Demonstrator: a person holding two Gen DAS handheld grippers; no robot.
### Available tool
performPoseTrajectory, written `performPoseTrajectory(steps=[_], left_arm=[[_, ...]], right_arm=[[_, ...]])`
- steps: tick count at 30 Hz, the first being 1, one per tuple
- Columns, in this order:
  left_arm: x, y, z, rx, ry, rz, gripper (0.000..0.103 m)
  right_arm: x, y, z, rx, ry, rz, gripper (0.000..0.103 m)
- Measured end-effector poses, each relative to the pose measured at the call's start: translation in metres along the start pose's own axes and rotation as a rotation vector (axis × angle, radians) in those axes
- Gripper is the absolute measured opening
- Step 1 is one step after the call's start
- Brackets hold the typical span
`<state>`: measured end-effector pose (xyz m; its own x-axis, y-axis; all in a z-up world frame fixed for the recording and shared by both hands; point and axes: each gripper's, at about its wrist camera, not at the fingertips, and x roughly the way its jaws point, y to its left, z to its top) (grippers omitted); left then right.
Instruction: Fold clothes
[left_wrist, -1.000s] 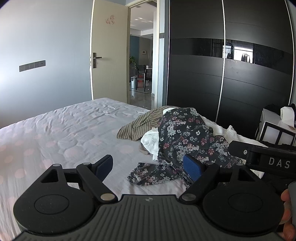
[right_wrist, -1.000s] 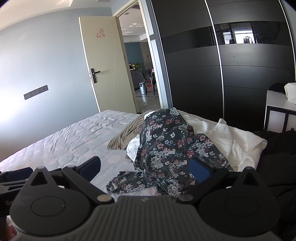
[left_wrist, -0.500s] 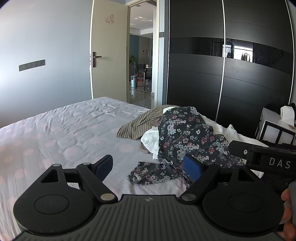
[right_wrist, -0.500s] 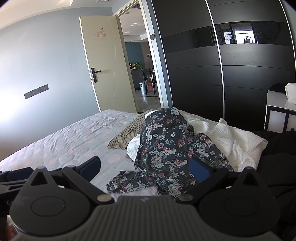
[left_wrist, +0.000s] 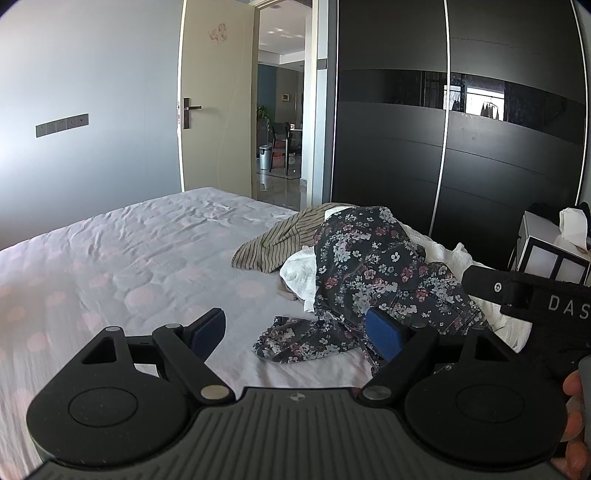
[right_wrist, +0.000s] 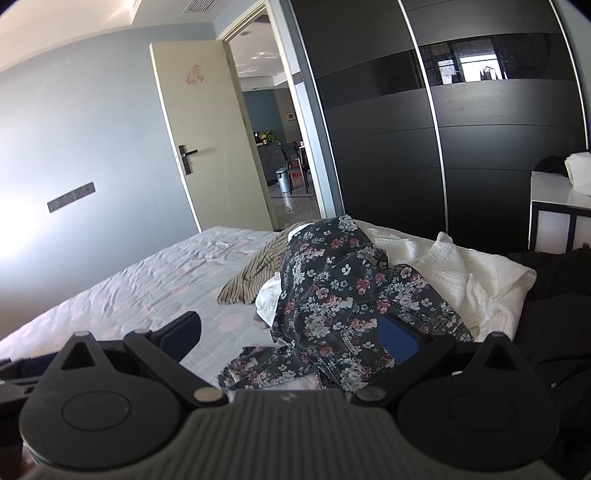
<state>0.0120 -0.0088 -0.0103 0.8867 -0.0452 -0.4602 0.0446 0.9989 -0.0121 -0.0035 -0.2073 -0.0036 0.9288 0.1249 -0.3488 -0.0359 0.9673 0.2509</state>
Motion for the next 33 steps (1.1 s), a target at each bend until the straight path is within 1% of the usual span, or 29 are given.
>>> performPoseTrajectory(steps=[4, 7, 8, 11, 14, 18, 21, 24, 26, 27, 28, 29, 31, 32, 33], left_arm=[[0.006, 0.005, 0.002, -0.004, 0.010, -0.006, 0.098], [0.015, 0.015, 0.004, -0.008, 0.024, -0.003, 0.098], [0.020, 0.019, 0.004, -0.007, 0.032, 0.002, 0.098], [0.036, 0.035, 0.005, -0.011, 0.059, 0.024, 0.098], [0.055, 0.053, 0.005, -0.020, 0.089, 0.053, 0.098], [0.084, 0.073, 0.004, -0.020, 0.135, 0.083, 0.098], [0.107, 0.085, 0.003, -0.026, 0.175, 0.107, 0.098], [0.130, 0.096, 0.001, -0.048, 0.212, 0.130, 0.098], [0.143, 0.103, -0.001, -0.062, 0.235, 0.148, 0.098], [0.149, 0.106, -0.003, -0.066, 0.249, 0.157, 0.098], [0.155, 0.108, -0.004, -0.071, 0.264, 0.165, 0.098], [0.161, 0.111, -0.006, -0.075, 0.279, 0.174, 0.098], [0.169, 0.116, -0.009, -0.087, 0.304, 0.186, 0.098], [0.172, 0.118, -0.011, -0.092, 0.315, 0.191, 0.098], [0.175, 0.119, -0.012, -0.096, 0.326, 0.196, 0.098]], right_arm=[[0.003, 0.001, 0.004, -0.061, -0.018, 0.013, 0.103], [0.018, 0.000, 0.012, -0.154, 0.026, 0.011, 0.103], [0.027, -0.002, 0.014, -0.177, 0.062, 0.017, 0.103], [0.059, -0.015, 0.018, -0.188, 0.175, 0.037, 0.103], [0.095, -0.031, 0.021, -0.160, 0.255, 0.014, 0.103], [0.152, -0.046, 0.030, -0.192, 0.313, -0.037, 0.102], [0.200, -0.061, 0.043, -0.241, 0.325, -0.055, 0.101], [0.253, -0.079, 0.055, -0.270, 0.340, -0.075, 0.094], [0.284, -0.087, 0.059, -0.292, 0.350, -0.088, 0.092], [0.298, -0.090, 0.061, -0.300, 0.356, -0.098, 0.088], [0.313, -0.094, 0.062, -0.308, 0.362, -0.107, 0.083], [0.324, -0.096, 0.062, -0.309, 0.376, -0.108, 0.081], [0.347, -0.100, 0.062, -0.313, 0.404, -0.109, 0.070], [0.356, -0.101, 0.060, -0.325, 0.419, -0.110, 0.067], [0.363, -0.100, 0.058, -0.339, 0.432, -0.108, 0.060]])
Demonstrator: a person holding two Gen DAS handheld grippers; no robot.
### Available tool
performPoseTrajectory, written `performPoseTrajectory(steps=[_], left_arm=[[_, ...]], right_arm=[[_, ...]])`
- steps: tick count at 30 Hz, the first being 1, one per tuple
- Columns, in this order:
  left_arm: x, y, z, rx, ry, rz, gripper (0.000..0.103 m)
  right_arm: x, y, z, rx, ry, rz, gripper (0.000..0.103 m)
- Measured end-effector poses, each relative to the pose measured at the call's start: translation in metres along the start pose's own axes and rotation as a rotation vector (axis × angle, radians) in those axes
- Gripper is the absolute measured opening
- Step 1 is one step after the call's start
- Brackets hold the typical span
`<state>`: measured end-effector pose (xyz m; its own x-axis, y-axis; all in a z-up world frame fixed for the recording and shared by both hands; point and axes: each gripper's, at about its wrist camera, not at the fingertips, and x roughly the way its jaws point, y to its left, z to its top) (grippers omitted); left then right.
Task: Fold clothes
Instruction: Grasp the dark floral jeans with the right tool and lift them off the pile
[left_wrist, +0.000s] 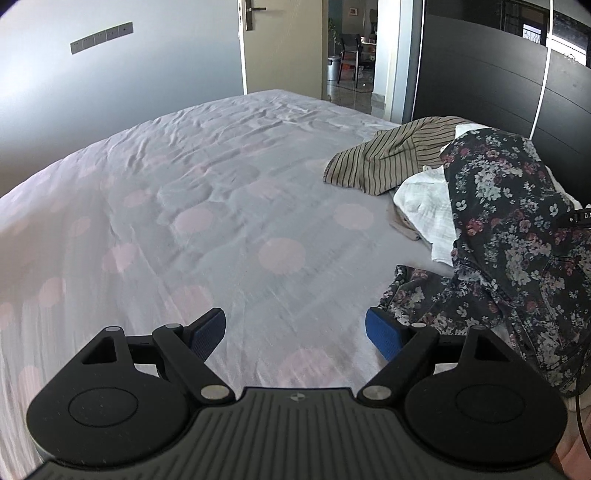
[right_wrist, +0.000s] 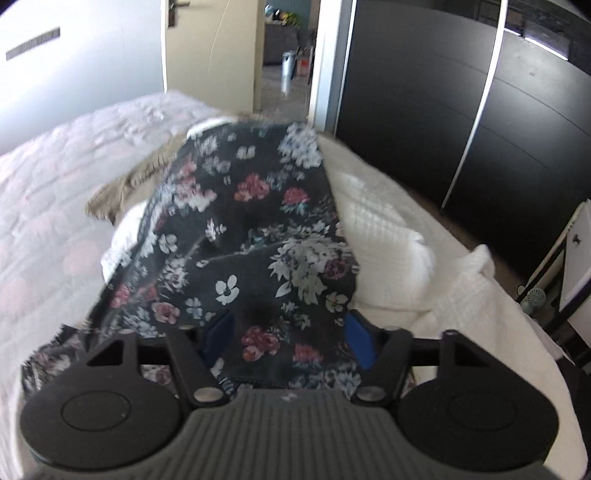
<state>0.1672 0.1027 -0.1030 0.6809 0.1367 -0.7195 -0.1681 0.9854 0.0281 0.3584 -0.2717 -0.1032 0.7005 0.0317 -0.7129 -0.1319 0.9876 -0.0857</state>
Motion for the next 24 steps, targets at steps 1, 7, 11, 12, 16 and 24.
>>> performPoseTrajectory(steps=[1, 7, 11, 12, 16, 24], left_arm=[[0.003, 0.001, 0.000, -0.004, 0.009, 0.004, 0.098], [-0.004, 0.011, 0.000, -0.017, 0.017, 0.020, 0.098], [-0.023, 0.021, -0.003, -0.031, -0.006, 0.025, 0.097], [-0.030, 0.024, -0.003, -0.035, -0.017, 0.026, 0.097], [-0.063, 0.047, -0.005, -0.043, -0.072, 0.050, 0.097], [-0.129, 0.140, -0.017, -0.133, -0.177, 0.200, 0.097]], right_arm=[[0.004, 0.001, 0.000, -0.006, 0.009, -0.003, 0.049], [-0.011, 0.006, 0.008, 0.011, -0.014, 0.049, 0.004], [-0.065, 0.042, 0.024, -0.057, -0.117, 0.200, 0.003], [-0.080, 0.056, 0.029, -0.081, -0.144, 0.244, 0.003], [-0.138, 0.130, 0.044, -0.174, -0.230, 0.443, 0.003], [-0.237, 0.310, 0.047, -0.346, -0.339, 0.823, 0.003]])
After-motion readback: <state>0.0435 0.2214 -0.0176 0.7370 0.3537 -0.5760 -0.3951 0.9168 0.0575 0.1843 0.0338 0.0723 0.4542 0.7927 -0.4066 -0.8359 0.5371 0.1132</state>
